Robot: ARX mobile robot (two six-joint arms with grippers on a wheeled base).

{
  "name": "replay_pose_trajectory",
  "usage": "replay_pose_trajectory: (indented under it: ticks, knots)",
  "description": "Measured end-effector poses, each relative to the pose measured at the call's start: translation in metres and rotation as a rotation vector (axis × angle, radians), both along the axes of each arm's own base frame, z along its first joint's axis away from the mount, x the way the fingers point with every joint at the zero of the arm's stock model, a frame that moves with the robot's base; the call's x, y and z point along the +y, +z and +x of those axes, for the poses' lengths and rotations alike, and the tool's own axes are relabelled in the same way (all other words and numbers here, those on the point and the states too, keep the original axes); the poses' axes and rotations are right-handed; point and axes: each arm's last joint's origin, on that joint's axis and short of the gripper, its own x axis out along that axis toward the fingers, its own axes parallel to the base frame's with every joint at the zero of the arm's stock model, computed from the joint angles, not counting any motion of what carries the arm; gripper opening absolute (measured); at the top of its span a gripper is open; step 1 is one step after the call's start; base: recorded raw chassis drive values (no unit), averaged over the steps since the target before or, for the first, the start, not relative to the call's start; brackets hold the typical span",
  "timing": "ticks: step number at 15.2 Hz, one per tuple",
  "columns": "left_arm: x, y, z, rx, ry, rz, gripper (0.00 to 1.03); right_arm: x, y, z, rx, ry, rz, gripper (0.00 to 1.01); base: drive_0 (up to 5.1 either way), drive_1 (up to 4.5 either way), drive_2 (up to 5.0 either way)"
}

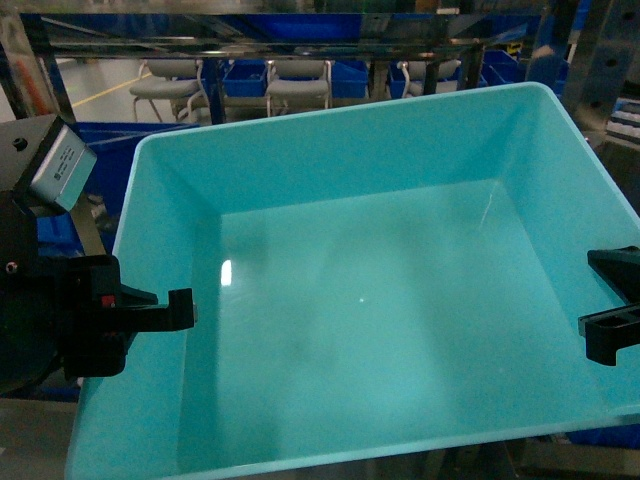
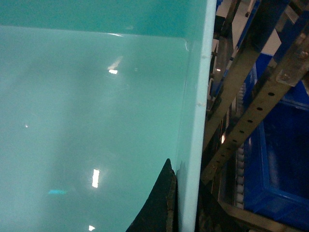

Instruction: Organize blue bins on left shelf correctly

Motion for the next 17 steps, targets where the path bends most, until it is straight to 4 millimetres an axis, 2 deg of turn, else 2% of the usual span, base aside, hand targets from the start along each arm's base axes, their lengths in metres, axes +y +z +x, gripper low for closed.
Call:
replay_pose_trajectory:
  ticks: [6,10,14,17]
  knots:
    - [0.0002,0.0000,0.0000,0.000,0.000,0.000,0.02,0.0000,0.0001,-0.0002,0.001,0.000,0.000,0.02,-0.7,3.91,-3.9]
    - [0.0009,0.0000,0.0003,0.000,0.004,0.000,0.02,0.0015,0.0005,-0.0001,-0.005,0.006,0.001,0.02,-1.1,1.32,-0.3]
    - [-0.0007,0.0003,-0.0004,-0.002,-0.002,0.000,0.02,-0.0005,0.0000,0.0000,0.002,-0.002,-0.001,0.02,-3.5,4.82,-1.2]
    - [0.0015,-0.0010,-0.0002,0.009,0.004,0.001,0.02,0.0010,-0.0001,-0.0001,0.001,0.006,0.001,0.02,0.0,-0.01,0.0]
